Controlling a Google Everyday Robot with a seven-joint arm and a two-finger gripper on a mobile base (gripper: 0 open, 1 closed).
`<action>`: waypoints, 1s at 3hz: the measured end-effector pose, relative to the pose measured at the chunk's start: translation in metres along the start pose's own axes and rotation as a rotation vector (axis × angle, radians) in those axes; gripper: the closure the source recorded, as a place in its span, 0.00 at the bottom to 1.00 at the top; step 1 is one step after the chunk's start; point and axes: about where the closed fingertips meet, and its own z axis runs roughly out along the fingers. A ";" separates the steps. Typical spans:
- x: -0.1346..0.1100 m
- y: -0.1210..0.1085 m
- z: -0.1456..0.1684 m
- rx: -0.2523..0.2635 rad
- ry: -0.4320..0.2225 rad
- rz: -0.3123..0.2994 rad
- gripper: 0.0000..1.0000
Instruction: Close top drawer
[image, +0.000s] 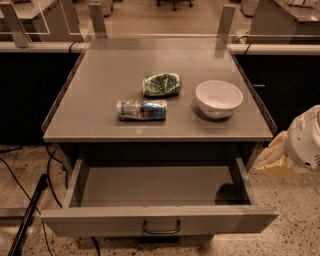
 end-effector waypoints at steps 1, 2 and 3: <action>0.029 0.007 0.029 0.015 0.072 -0.011 1.00; 0.056 0.016 0.053 0.010 0.116 -0.006 1.00; 0.088 0.036 0.075 -0.029 0.150 0.019 1.00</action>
Offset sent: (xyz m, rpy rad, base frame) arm -0.0293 -0.0474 -0.1048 -0.1498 0.0603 -0.0300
